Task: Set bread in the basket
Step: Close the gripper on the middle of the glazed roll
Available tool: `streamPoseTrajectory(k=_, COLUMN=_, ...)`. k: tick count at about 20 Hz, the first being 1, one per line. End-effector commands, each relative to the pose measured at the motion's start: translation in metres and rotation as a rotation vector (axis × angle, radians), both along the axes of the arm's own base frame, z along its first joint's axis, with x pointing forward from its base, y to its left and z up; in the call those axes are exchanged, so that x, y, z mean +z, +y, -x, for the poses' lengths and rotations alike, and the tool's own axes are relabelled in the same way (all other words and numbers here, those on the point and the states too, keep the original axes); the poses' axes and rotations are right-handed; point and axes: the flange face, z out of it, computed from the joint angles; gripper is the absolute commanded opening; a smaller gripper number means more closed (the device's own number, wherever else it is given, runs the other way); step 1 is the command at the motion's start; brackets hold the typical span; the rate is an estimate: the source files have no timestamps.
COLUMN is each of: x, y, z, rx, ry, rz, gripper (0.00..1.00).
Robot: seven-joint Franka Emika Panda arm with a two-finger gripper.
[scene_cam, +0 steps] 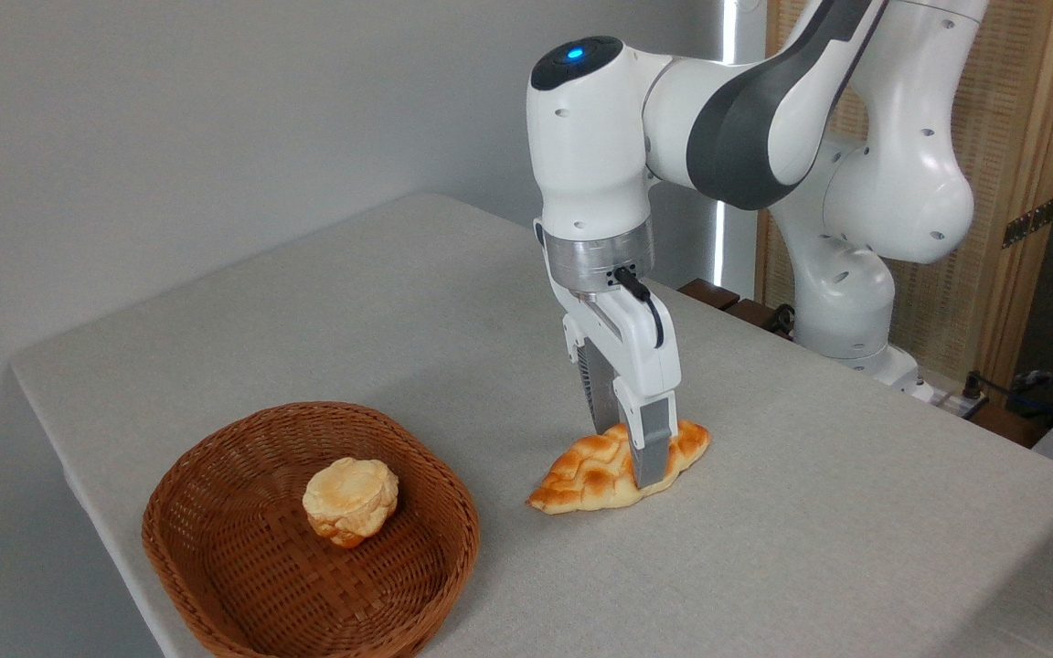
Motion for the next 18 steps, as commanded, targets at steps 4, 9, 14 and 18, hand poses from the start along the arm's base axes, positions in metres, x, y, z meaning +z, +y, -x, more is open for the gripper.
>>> streamPoseTrajectory(k=4, x=-0.0023, y=-0.0002, z=0.0020, rx=-0.025, ry=-0.031, rz=-0.006, gripper=0.34)
streamPoseTrajectory(k=9, x=-0.0023, y=0.0004, z=0.0020, rx=-0.024, ry=-0.031, rz=-0.006, gripper=0.32)
streamPoseTrajectory(k=14, x=-0.0031, y=-0.0002, z=0.0020, rx=-0.025, ry=-0.028, rz=-0.007, gripper=0.32)
streamPoseTrajectory(k=18, x=-0.0018, y=-0.0002, z=0.0018, rx=-0.024, ry=-0.031, rz=-0.005, gripper=0.30)
